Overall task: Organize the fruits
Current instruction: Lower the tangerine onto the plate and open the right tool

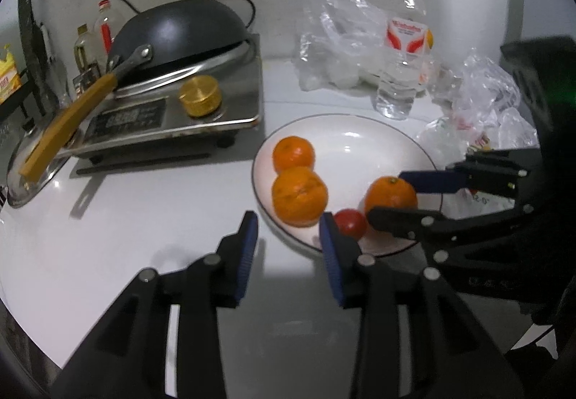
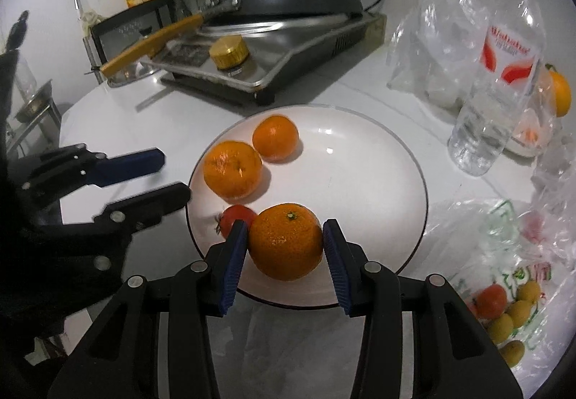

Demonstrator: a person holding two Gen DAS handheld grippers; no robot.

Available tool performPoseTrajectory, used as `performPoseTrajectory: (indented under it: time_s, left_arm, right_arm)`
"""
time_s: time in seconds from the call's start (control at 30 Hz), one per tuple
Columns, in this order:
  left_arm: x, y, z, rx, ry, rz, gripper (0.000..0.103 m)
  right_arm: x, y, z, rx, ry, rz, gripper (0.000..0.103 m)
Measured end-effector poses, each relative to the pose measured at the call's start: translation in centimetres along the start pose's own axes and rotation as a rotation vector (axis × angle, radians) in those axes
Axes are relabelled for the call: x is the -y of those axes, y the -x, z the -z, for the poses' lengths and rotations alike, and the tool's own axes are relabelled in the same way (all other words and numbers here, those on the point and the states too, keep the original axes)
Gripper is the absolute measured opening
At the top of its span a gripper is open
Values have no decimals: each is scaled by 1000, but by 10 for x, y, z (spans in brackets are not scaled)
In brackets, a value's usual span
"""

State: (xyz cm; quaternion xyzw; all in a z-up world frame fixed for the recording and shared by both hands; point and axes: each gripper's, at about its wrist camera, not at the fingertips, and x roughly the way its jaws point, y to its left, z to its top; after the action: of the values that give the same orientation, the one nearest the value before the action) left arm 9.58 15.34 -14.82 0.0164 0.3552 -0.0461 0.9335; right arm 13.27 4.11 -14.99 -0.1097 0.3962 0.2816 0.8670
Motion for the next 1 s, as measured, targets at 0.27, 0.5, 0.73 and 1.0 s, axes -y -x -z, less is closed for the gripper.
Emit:
performPoseTrajectory:
  time_s: [0.27,0.5,0.73,1.0]
  left_arm:
    - [-8,2,2,11,28,2,49]
    - [0,11,-3,41,23,3,55]
    - [21,23,-7,57,-1,-1,55]
    - [52,36,-16,76,-33,-1,55]
  right_arm:
    - [-2,1,1,-12,-21,-12,46]
    - [1,26,0,43,-17,5,47]
    - [13,61,7,107,-26,23,47]
    - [32,99,24,169,-54,37,46]
